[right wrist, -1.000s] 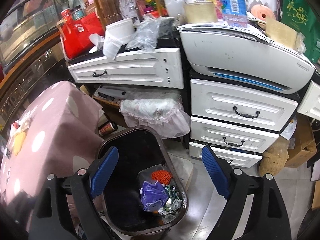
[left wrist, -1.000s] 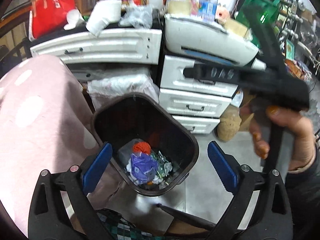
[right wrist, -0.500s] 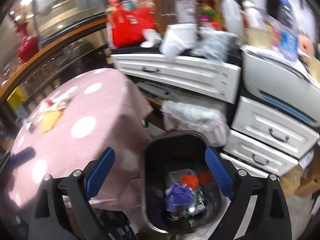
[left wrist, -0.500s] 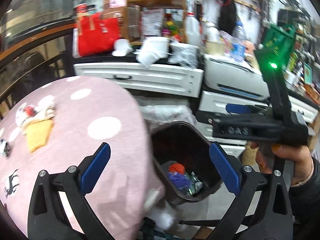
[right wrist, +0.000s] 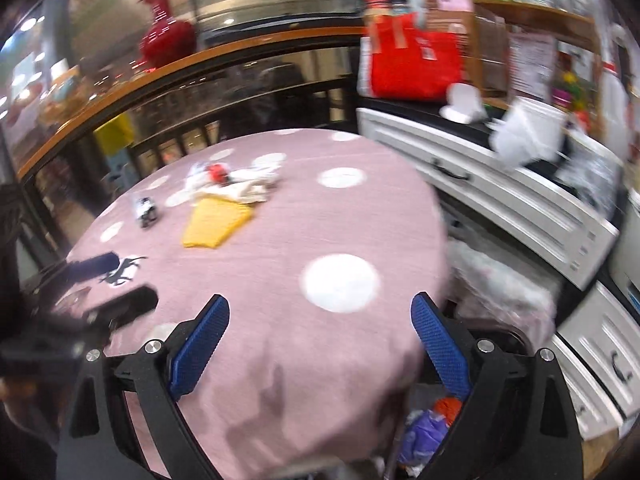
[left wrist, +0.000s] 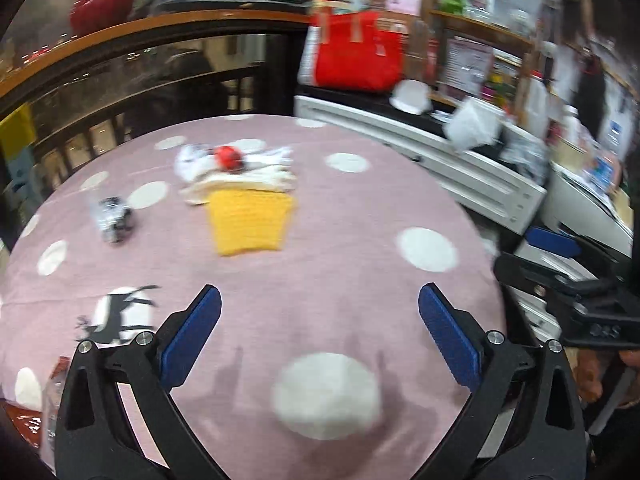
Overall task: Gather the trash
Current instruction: 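Move both tools back over the table, then grasp the clear plastic bag with the left gripper while the right gripper grasps the yellow foam net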
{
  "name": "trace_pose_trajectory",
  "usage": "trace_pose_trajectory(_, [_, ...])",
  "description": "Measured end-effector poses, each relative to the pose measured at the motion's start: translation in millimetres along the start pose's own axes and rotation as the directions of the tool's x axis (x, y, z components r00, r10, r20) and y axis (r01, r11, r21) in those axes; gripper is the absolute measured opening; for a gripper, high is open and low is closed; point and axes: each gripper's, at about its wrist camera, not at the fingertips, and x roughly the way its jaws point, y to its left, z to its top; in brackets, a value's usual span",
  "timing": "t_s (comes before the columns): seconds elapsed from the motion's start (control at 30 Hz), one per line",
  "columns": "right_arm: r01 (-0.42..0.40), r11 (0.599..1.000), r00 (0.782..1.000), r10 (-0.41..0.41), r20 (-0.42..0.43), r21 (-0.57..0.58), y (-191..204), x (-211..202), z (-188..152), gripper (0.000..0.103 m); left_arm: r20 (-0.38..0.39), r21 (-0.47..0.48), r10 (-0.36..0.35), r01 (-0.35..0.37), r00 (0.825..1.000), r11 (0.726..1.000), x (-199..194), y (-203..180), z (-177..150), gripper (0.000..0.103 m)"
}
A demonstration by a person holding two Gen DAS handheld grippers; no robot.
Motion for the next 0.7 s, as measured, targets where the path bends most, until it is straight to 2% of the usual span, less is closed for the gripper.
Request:
trace_pose_trajectory(0.1, [-0.039, 0.998, 0.999, 0.038, -0.027, -0.041, 20.2, 19.9, 10.5, 0.091, -0.02, -0.106, 0.097, -0.098, 0.995, 0.989, 9.1, 44.5, 7.3, 0.097])
trace_pose_trajectory(0.2, [-0.076, 0.995, 0.996, 0.072, -0.054, -0.072, 38.5, 41.6, 21.0, 0.091, -0.033, -0.212, 0.17, -0.173, 0.985, 0.962, 20.0, 85.1, 17.1, 0.097])
trace_pose_trajectory(0.27, [-0.093, 0.992, 0.994, 0.087, -0.069, -0.085, 48.8, 53.3, 27.7, 0.091, -0.04, -0.24, 0.226, -0.229, 0.973, 0.943, 27.2, 105.7, 23.7, 0.097])
trace_pose_trajectory(0.33, [-0.116, 0.987, 0.991, 0.106, -0.087, -0.109, 61.8, 67.7, 36.2, 0.091, -0.078, -0.258, 0.274, -0.284, 0.959, 0.923, 39.9, 123.6, 32.0, 0.097])
trace_pose_trajectory(0.4, [-0.128, 0.983, 0.988, 0.115, -0.105, -0.131, 73.9, 81.4, 42.8, 0.091, -0.103, -0.288, 0.272, -0.291, 0.957, 0.912, 52.2, 140.5, 39.1, 0.097])
trace_pose_trajectory(0.47, [-0.145, 0.979, 0.984, 0.127, -0.128, -0.145, 85.6, 98.2, 50.2, 0.091, -0.146, -0.319, 0.284, -0.317, 0.948, 0.893, 68.4, 160.3, 48.2, 0.097])
trace_pose_trajectory(0.63, [-0.182, 0.976, 0.968, 0.155, -0.198, -0.121, 102.2, 138.5, 64.7, 0.091, -0.188, -0.37, 0.34, -0.387, 0.921, 0.844, 92.9, 195.9, 61.4, 0.097])
trace_pose_trajectory(0.7, [-0.182, 0.977, 0.963, 0.154, -0.223, -0.113, 108.9, 156.0, 70.3, 0.091, -0.201, -0.395, 0.343, -0.396, 0.918, 0.829, 100.5, 205.9, 64.7, 0.097])
